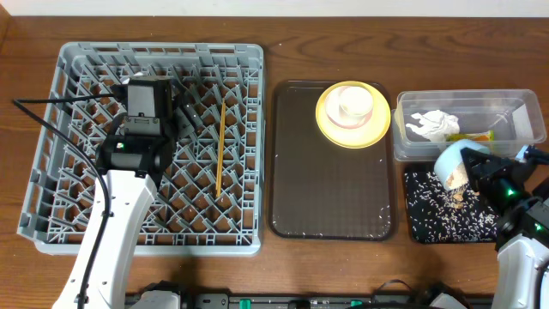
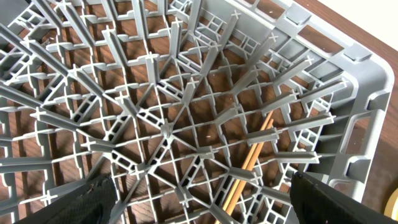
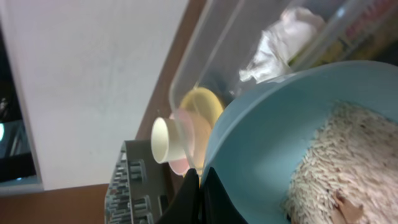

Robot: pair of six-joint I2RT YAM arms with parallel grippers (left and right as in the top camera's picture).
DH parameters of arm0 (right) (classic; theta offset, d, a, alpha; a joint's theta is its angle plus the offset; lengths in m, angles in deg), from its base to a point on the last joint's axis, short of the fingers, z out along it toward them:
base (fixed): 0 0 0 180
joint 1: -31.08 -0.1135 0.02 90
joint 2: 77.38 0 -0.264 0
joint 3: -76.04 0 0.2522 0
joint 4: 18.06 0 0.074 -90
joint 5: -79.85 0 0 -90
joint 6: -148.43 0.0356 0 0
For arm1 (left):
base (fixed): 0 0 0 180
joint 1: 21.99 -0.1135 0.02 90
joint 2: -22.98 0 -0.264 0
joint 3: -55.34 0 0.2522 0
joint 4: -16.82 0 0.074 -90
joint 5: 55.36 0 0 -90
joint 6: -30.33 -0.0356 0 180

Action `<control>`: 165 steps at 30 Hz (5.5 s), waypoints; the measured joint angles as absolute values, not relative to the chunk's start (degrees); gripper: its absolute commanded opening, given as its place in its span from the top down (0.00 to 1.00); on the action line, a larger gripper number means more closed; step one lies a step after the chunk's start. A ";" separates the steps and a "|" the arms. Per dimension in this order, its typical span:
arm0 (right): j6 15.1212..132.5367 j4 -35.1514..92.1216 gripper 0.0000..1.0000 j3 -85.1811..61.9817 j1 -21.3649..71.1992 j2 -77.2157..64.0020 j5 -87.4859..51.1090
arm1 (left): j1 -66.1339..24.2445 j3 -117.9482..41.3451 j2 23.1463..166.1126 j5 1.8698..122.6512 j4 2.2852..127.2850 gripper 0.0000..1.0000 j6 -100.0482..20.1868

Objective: Sort waste into correct bins and load items into the dishwasher rack
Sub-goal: 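Tilt the plate with the right gripper to dump rice onto black tray, then carry the empty plate back and set it on the brown tray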

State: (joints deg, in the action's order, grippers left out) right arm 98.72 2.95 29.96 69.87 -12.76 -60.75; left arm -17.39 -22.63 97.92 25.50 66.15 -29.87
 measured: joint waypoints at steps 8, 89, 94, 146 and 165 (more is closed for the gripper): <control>99.49 -1.45 0.99 30.07 71.79 -12.78 -70.02 | -17.39 -22.63 97.92 25.50 66.15 0.09 -29.87; 115.16 -9.91 0.99 30.18 74.78 -13.02 -78.96 | -17.39 -22.63 97.92 25.50 66.15 0.09 -29.87; 114.88 -7.17 0.99 30.18 74.78 -13.02 -78.66 | -17.39 -22.63 97.92 25.50 66.15 0.09 -29.87; 103.18 -13.03 0.98 28.91 16.58 -13.70 -54.50 | -17.39 -22.63 97.92 25.50 66.17 0.09 -29.87; 84.95 4.63 0.99 26.66 -11.07 -9.20 -6.20 | -17.39 -22.63 97.92 25.50 66.15 0.09 -29.87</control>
